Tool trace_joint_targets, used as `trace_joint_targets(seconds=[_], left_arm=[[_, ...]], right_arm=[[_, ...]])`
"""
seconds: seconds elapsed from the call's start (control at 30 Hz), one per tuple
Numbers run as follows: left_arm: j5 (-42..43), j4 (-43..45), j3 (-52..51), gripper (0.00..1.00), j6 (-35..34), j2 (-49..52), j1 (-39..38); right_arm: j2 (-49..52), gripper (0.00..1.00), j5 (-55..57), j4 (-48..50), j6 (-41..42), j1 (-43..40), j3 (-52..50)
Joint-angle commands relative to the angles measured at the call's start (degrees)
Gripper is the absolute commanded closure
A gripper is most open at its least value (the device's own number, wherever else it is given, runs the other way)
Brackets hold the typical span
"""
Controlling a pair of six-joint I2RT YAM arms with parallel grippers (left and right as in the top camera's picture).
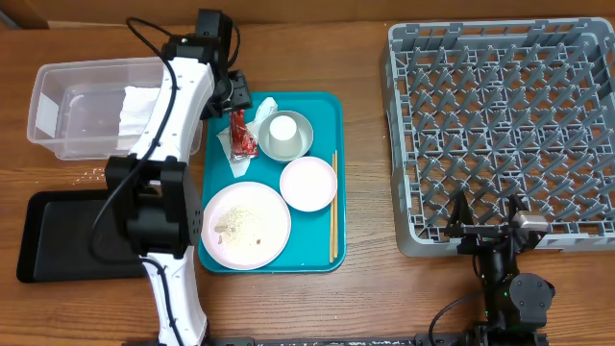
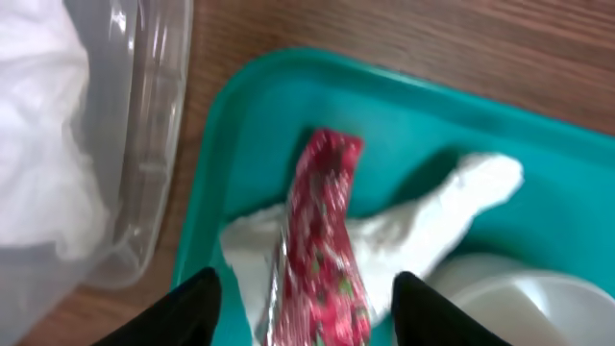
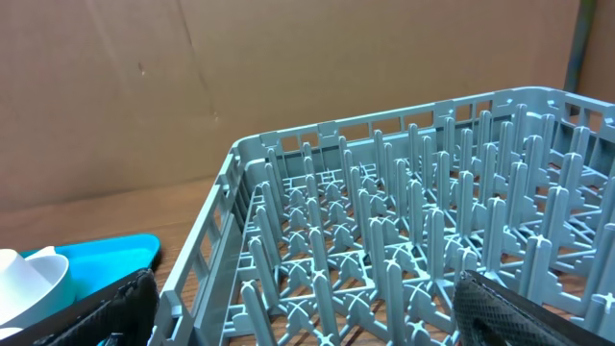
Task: Sort waste into correct bins and load items into the dishwasher
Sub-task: 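Grasp the red wrapper on the teal tray with the left gripper, then move the red wrapper into the clear bin and release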
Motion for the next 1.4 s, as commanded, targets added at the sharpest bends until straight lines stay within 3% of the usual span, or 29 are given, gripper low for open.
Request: trace_joint_targets(seconds=[0.0,0.27,0.43,0.5,0.53,0.6,0.63,0.8,1.07,1.23,1.37], left_arm=[[-1.8,2.3,-0.1,0.44,0.7,2.4,-0.2],[-2.7,5.2,-0.1,0.51,0.7,6.7,-0.5],[-2.9,5.2,-0.1,0.67,0.7,7.5,-0.5],[-2.9,5.4,0.1,0.68,0.7,7.5,-0.5],[-2.9,5.3,0.2,0.73,0.7,7.5,-0.5],[-2.8,4.8,0.3,0.92,0.7,7.4,-0.5],[-2.8,4.2,0.5,0.96,0.6,7.4,-0.6],[-2.9,-0.2,4.5,0.96,0.7,7.4,-0.6],[-4.2,-13.5,22.2,0.96,-1.0,6.5,-0.3],[-10.7,-16.7,31.0,0.96,-9.6,4.3,3.0],[-11.1,-16.7,32.9,0.96,-17.0,2.8,7.9]], right_arm=[[-0.5,0.0,0.3,0.3,-0.2,0.1,-0.6],[-0.5,0.0,0.3,0.3,-0.2,0.1,-0.6],[-0.5,0.0,0.3,0.3,-0.2,0.1,-0.6],[-0.5,0.0,0.3,0.3,-0.2,0.1,-0.6],[-0.5,0.0,0.3,0.3,-0.2,0.1,-0.6],[-0.5,0.0,0.3,0.3,-0.2,0.1,-0.6],[-0.5,0.0,0.3,0.3,-0.2,0.1,-0.6],[-0.5,0.0,0.3,0.3,-0.2,0.1,-0.6],[-0.5,0.0,0.3,0.3,-0.2,0.1,-0.6],[-0.5,0.0,0.3,0.3,-0.2,0.1,-0.6],[-0.5,0.0,0.3,0.3,-0.2,0.1,-0.6]])
